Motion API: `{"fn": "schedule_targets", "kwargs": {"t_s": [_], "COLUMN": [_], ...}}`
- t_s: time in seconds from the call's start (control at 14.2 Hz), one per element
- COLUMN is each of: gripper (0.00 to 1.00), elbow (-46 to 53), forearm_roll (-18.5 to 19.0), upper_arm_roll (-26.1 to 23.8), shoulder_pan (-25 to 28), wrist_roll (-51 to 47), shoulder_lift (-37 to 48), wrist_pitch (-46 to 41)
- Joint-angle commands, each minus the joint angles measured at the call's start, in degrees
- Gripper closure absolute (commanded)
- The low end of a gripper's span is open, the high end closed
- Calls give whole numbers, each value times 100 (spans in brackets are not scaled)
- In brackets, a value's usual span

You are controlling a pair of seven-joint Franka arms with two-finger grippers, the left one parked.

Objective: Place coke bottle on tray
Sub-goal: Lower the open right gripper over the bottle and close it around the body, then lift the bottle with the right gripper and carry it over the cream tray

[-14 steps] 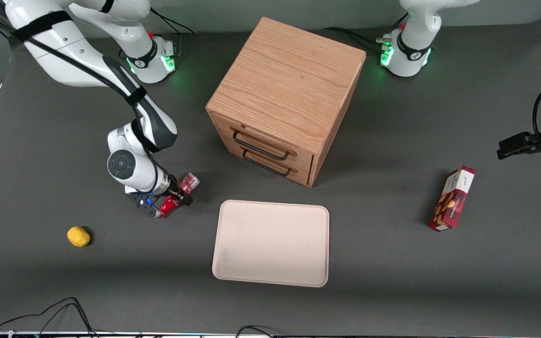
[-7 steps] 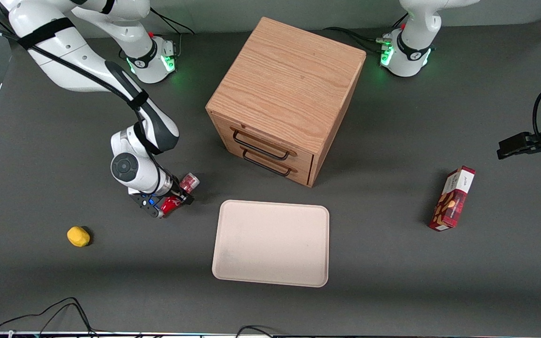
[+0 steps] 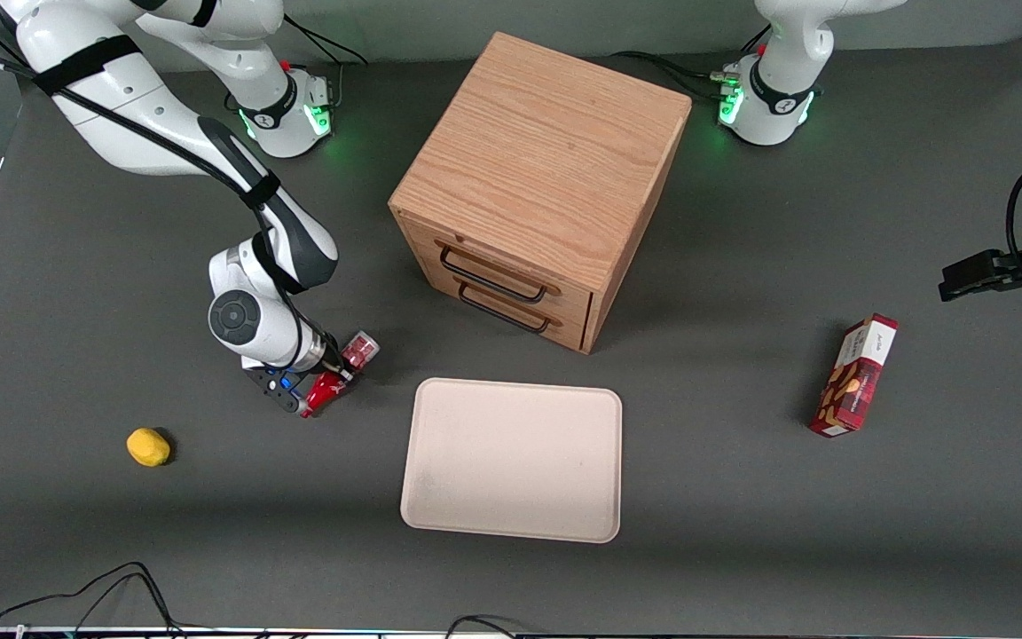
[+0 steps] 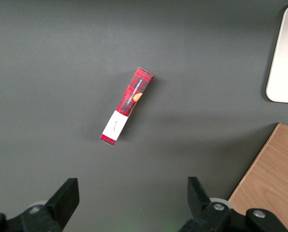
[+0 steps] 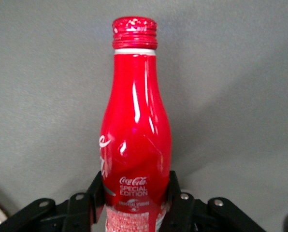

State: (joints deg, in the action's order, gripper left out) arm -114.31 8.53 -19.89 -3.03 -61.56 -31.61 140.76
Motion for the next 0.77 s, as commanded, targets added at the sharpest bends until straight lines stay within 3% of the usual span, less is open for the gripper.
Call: {"fn": "schedule_targets", "kwargs": {"t_s": [0.0,0.35,0.7], "gripper": [100,100,100], "elbow": [451,2129,3798], "forearm_roll": [158,149,175], "upper_arm_roll": [-41,-278,-541], "shoulder_pan": [-13,4,22], "wrist_roll": [-93,29,1153], "shoulder_lift": [278,279,51], "wrist_pitch": [-704,-2533,-3668]}}
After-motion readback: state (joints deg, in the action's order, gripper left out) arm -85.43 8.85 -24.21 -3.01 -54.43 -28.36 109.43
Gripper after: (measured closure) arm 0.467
